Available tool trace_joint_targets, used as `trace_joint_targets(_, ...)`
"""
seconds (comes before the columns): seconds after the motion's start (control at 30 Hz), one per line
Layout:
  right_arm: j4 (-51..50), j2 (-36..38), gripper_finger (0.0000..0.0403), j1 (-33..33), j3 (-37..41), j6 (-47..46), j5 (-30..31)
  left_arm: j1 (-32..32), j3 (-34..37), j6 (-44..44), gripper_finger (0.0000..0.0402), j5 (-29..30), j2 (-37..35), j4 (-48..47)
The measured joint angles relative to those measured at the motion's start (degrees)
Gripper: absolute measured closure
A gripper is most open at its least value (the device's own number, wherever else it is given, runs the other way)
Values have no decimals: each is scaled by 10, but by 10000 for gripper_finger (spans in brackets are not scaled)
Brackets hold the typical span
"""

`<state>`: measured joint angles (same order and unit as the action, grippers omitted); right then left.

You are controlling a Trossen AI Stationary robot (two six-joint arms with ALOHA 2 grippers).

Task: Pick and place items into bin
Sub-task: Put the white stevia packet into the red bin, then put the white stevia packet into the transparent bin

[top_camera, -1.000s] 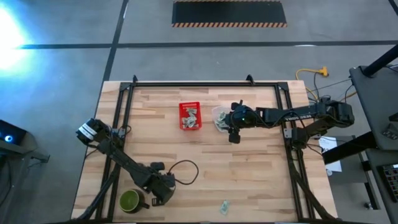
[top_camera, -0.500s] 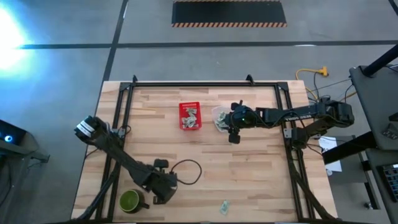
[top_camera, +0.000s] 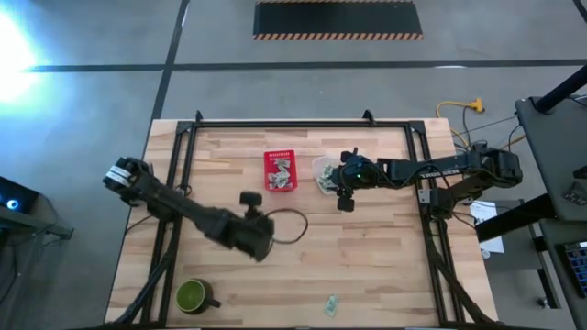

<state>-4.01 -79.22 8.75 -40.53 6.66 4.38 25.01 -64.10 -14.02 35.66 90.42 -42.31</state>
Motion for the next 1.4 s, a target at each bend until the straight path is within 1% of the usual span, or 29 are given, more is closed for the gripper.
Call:
trace_joint_targets(0.07,0,0,263,0,0,0,0,-29,0,42,389,40,-3,5)
trace_joint_targets(0.13,0,0,264,0,0,0,0,-62,0,88,389,65,-4,16)
trace_joint_targets(0.33,1,0,261,0,0,-1,0,-163,0,227,389,63,1,113)
trace_joint_targets(0.4,1,0,263,0,0,-2,0,-195,0,269,389,44,1,155)
trace_joint_targets(0.47,0,0,265,0,0,-2,-1,-227,2,304,389,-2,1,190)
trace_joint_targets(0.57,0,0,269,0,0,-6,-2,-279,5,324,389,-75,3,212)
trace_joint_targets(0.67,0,1,270,0,0,-12,-4,-326,8,324,389,-93,15,212)
trace_joint_targets(0.73,0,1,270,0,0,-16,-4,-345,9,324,389,-109,24,207)
trace_joint_targets(0.83,0,1,271,0,0,-17,-4,-359,10,331,385,-143,32,211)
trace_joint_targets(0.97,0,1,269,0,0,-17,-4,-363,11,344,365,-143,48,211)
trace_joint_targets(1.2,-1,1,268,0,0,-16,-4,-363,11,341,318,-142,51,217)
trace_joint_targets(1.3,-2,1,271,0,1,-17,-9,-362,6,339,307,-142,42,217)
trace_joint_targets(1.4,-2,1,270,0,1,-20,-29,-357,1,339,304,-142,33,216)
